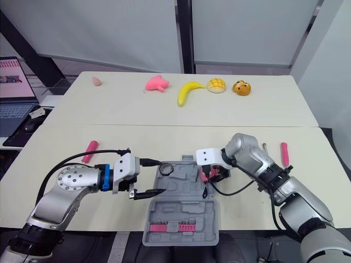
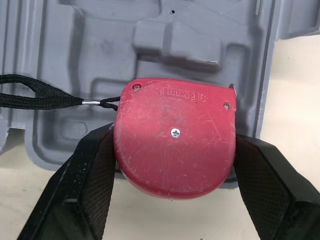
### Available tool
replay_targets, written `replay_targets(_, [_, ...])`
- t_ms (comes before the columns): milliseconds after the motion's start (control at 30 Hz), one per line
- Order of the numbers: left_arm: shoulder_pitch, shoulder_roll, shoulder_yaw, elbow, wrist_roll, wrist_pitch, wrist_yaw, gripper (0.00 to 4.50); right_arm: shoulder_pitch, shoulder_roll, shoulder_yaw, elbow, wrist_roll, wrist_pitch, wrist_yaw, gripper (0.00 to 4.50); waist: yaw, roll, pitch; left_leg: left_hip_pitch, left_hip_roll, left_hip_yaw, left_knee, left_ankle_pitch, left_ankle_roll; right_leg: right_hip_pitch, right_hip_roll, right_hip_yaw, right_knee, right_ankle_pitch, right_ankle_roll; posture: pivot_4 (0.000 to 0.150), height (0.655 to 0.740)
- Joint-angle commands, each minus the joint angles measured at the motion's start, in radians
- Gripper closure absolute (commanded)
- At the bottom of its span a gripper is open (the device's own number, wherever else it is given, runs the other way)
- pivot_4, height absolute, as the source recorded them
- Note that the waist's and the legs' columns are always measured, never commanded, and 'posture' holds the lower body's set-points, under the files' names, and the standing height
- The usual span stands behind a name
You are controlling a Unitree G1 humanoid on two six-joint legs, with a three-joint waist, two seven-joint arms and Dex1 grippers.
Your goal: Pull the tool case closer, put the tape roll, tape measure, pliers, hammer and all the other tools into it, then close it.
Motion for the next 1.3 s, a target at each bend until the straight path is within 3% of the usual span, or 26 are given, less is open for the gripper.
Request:
replay_targets(33, [-0.009, -0.008, 0.009, -0.027, -0.016, -0.002, 0.003, 0.0, -0.031, 0.017, -0.015, 0.008, -0.012, -0.017, 0.001, 1.34, -0.003, 0.0, 0.0, 0.0, 0.0, 0.0, 0.0, 0.0, 0.0, 0.0, 0.0, 0.0, 0.0, 0.0, 0.0, 0.15, 0.74])
replay_targets(667, [-0.001, -0.006, 0.003, -0.021, -0.002, -0.022, -0.007, 0.0, -0.051, 0.062, -0.041, 0.042, -0.015, -0.017, -0.031, 1.34, -0.008, 0.0, 0.0, 0.0, 0.0, 0.0, 0.0, 0.0, 0.0, 0.0, 0.0, 0.0, 0.0, 0.0, 0.0, 0.15, 0.74])
replay_targets(700, [-0.001, -0.006, 0.003, -0.021, -0.002, -0.023, -0.008, 0.0, -0.051, 0.062, -0.042, 0.043, -0.014, -0.018, -0.033, 0.62, -0.009, 0.0, 0.0, 0.0, 0.0, 0.0, 0.0, 0.0, 0.0, 0.0, 0.0, 0.0, 0.0, 0.0, 0.0, 0.15, 0.74])
replay_targets(767, [0.0, -0.006, 0.002, -0.02, -0.001, -0.025, -0.009, 0.0, -0.052, 0.057, -0.045, 0.037, -0.01, -0.014, -0.028, 0.03, -0.01, 0.0, 0.0, 0.0, 0.0, 0.0, 0.0, 0.0, 0.0, 0.0, 0.0, 0.0, 0.0, 0.0, 0.0, 0.15, 0.74])
replay_targets(1167, [0.005, -0.007, 0.009, -0.018, -0.004, -0.023, -0.003, 0.0, -0.003, -0.017, -0.169, -0.16, 0.108, 0.026, 0.048, 0.03, -0.011, 0.0, 0.0, 0.0, 0.0, -0.001, 0.0, 0.0, 0.0, 0.0, 0.0, -0.001, 0.0, 0.0, 0.0, 0.15, 0.74])
replay_targets(1300, [0.006, -0.005, 0.014, -0.018, -0.007, -0.021, -0.004, 0.0, 0.048, -0.033, -0.186, -0.194, 0.126, 0.019, 0.026, 0.93, -0.013, 0.0, 0.0, 0.0, 0.0, -0.001, 0.0, 0.0, 0.0, 0.0, 0.0, -0.001, 0.0, 0.0, 0.0, 0.15, 0.74])
